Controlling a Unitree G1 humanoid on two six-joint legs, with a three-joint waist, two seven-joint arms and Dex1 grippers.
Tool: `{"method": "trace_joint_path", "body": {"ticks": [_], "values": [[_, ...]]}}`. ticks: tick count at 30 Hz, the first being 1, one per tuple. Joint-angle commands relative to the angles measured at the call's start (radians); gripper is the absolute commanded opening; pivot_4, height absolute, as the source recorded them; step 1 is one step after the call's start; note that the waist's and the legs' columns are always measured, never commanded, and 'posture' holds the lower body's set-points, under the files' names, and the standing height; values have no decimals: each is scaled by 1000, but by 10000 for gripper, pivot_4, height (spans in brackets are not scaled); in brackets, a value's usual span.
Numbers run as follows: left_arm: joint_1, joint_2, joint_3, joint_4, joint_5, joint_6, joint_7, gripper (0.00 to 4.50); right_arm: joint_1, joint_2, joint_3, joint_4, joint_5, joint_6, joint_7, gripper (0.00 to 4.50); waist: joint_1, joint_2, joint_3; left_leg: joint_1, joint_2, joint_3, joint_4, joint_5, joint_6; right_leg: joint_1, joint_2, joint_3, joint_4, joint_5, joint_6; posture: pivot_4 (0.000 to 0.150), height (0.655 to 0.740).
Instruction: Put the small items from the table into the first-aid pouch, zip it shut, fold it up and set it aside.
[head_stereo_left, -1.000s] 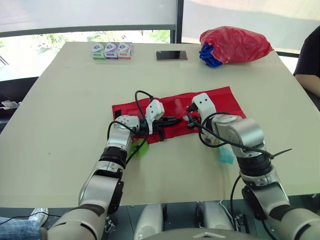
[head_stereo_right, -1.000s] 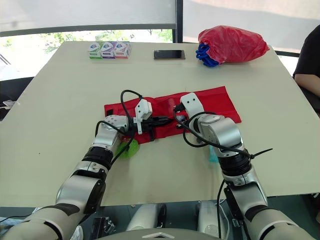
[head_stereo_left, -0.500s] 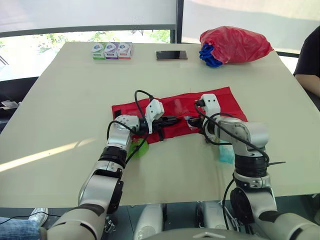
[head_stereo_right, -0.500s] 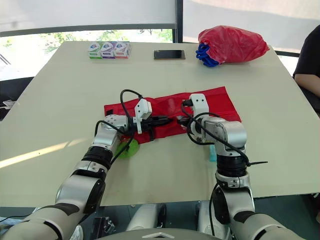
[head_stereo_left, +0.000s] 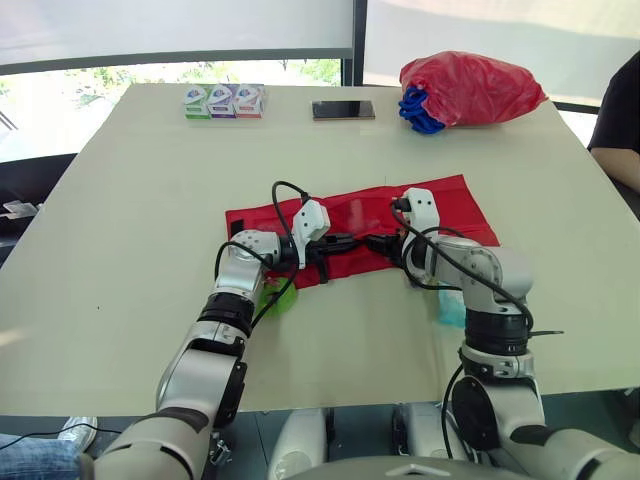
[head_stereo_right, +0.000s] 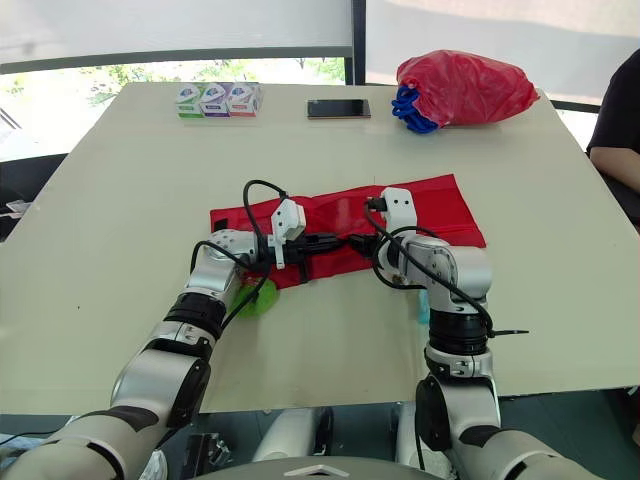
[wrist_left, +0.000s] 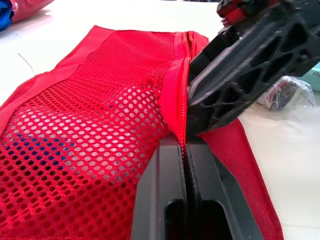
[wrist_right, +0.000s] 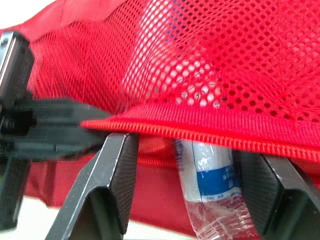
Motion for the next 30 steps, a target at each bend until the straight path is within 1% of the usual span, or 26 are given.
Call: {"method": "trace_joint_path", "body": {"ticks": [1,7,13,17,22,28,30], "values": [[-17,0,-2,7,0,-12,0,0,11,-49,47,-98,35,11,32,28861,0,0,0,0,0,0,0,0,0,0,0,0,0,0,0,1500,7400],[-27,-5,-2,40,6,-21,10,0,49,-162,97,-193,75,26,79,28861,0,0,0,0,0,0,0,-2,3,0,0,0,-1,0,0,1500,7400],[-29,-4,-4,58,7,-32,6,0,78,-270,87,-288,129,59,130,28861,1,0,0,0,0,0,0,-2,4,0,0,0,-1,0,0,1500,7400],[-29,-3,-5,63,7,-35,3,0,110,-335,111,-331,148,46,152,28861,1,0,0,0,0,0,0,-2,4,0,0,0,-1,0,0,1500,7400],[-29,-3,-6,63,7,-37,-1,0,129,-388,153,-353,144,31,151,28861,1,0,0,0,0,0,0,-2,4,0,0,0,-1,0,0,1500,7400],[-25,-3,-7,51,6,-31,-4,0,142,-454,244,-326,101,-57,142,28861,2,0,0,0,0,0,0,-2,4,0,0,0,-2,0,0,1500,7400],[-25,-2,-8,49,6,-30,-4,0,142,-474,251,-335,101,-72,151,28861,2,0,0,0,0,0,0,-2,4,0,0,0,-2,0,0,1500,7400]]}}
